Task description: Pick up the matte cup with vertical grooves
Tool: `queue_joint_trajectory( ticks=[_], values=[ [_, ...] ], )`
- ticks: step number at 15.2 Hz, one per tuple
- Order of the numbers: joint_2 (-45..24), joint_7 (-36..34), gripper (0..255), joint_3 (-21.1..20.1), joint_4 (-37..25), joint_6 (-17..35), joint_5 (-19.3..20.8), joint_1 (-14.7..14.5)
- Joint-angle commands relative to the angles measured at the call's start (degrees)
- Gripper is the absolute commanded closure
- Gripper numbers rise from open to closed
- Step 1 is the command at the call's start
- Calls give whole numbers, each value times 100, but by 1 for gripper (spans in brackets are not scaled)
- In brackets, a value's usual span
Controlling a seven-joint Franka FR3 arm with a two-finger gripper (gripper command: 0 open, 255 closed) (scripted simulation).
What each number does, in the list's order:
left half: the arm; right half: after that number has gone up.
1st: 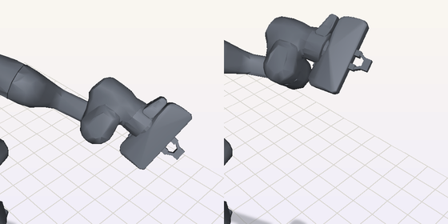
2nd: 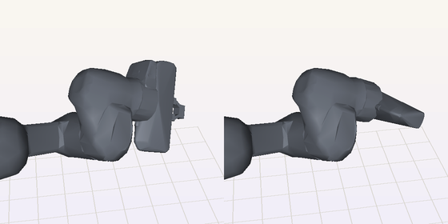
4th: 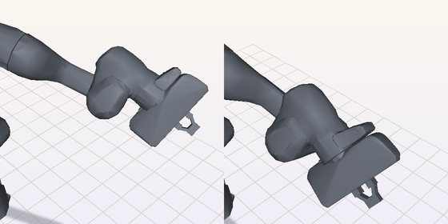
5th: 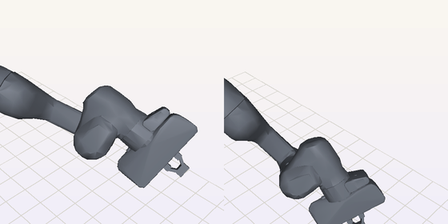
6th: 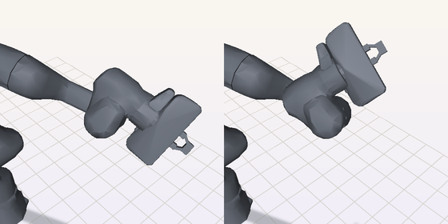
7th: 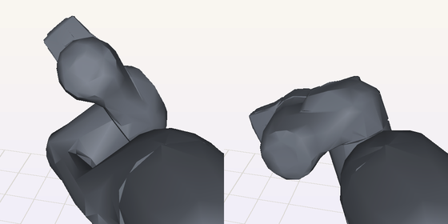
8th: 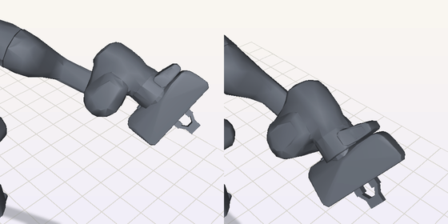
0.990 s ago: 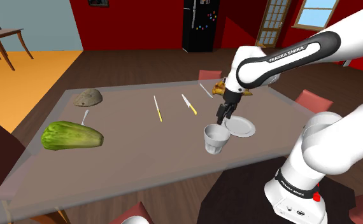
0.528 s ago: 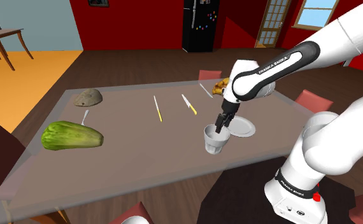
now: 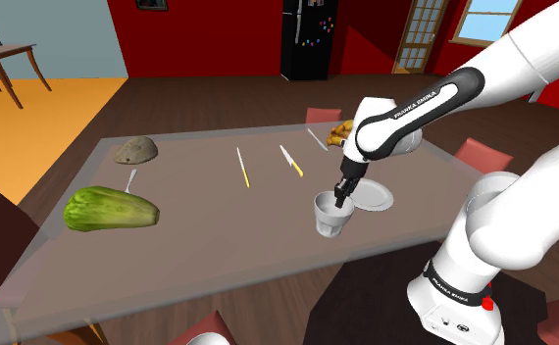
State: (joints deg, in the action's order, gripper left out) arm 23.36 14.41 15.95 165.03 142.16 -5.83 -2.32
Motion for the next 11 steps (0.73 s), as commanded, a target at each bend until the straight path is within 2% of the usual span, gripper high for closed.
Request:
queue_joint_trajectory(
  ticks=[1, 5, 11],
  values=[
    [-6, 1, 255, -2, 3, 5, -3, -4],
    [1, -7, 255, -7, 7, 3, -3, -6],
    [497, -206, 255, -130, -164, -654, 165, 125]
  ],
)
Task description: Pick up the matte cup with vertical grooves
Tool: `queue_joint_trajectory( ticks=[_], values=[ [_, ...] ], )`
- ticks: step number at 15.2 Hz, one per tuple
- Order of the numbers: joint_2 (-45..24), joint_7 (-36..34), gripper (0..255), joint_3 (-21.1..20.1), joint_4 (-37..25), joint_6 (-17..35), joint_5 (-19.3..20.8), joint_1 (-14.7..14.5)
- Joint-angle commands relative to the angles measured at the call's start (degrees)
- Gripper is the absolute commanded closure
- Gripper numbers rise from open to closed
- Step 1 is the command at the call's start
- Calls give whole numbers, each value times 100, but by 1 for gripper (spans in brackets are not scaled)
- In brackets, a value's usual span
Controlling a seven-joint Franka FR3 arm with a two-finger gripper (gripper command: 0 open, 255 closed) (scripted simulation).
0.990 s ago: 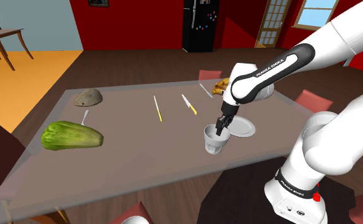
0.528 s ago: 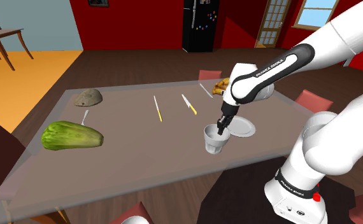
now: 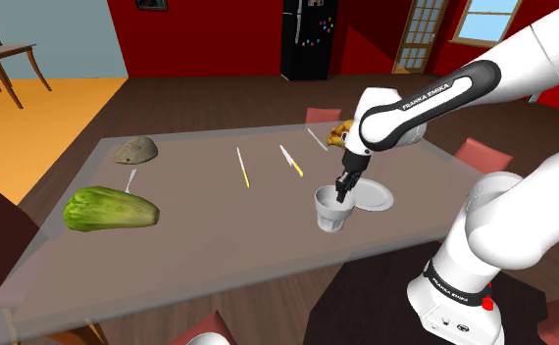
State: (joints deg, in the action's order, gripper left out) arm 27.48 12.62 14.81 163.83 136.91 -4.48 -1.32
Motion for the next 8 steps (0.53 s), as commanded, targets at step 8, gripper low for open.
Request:
queue_joint_trajectory(
  ticks=[8],
  values=[
    [603, -215, 255, -140, -362, -955, 138, 120]
  ],
)
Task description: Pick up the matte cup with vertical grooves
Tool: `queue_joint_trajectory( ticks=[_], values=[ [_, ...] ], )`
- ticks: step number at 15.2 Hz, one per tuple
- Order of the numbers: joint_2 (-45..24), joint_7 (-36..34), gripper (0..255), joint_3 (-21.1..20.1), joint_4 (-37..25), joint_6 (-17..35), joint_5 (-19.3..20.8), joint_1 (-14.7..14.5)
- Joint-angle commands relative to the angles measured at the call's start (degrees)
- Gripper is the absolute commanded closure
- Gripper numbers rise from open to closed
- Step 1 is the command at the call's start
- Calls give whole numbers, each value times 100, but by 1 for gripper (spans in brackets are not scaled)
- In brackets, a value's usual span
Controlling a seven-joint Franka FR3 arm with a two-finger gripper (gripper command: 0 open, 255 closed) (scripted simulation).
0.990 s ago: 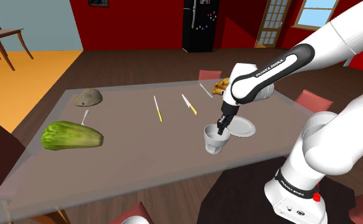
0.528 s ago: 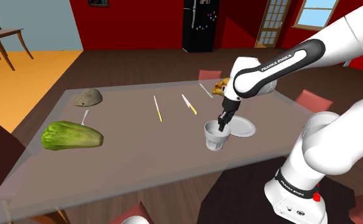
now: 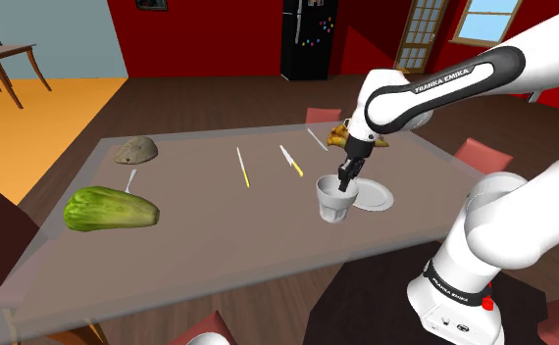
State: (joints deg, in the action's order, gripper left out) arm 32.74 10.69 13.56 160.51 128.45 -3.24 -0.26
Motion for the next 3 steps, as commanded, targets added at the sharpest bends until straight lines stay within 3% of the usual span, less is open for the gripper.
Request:
queue_joint_trajectory(
  ticks=[1, 3],
  values=[
    [131, -41, 255, -28, -78, -207, 22, 22],
    [139, -44, 255, -30, -84, -222, 24, 23]
  ],
)
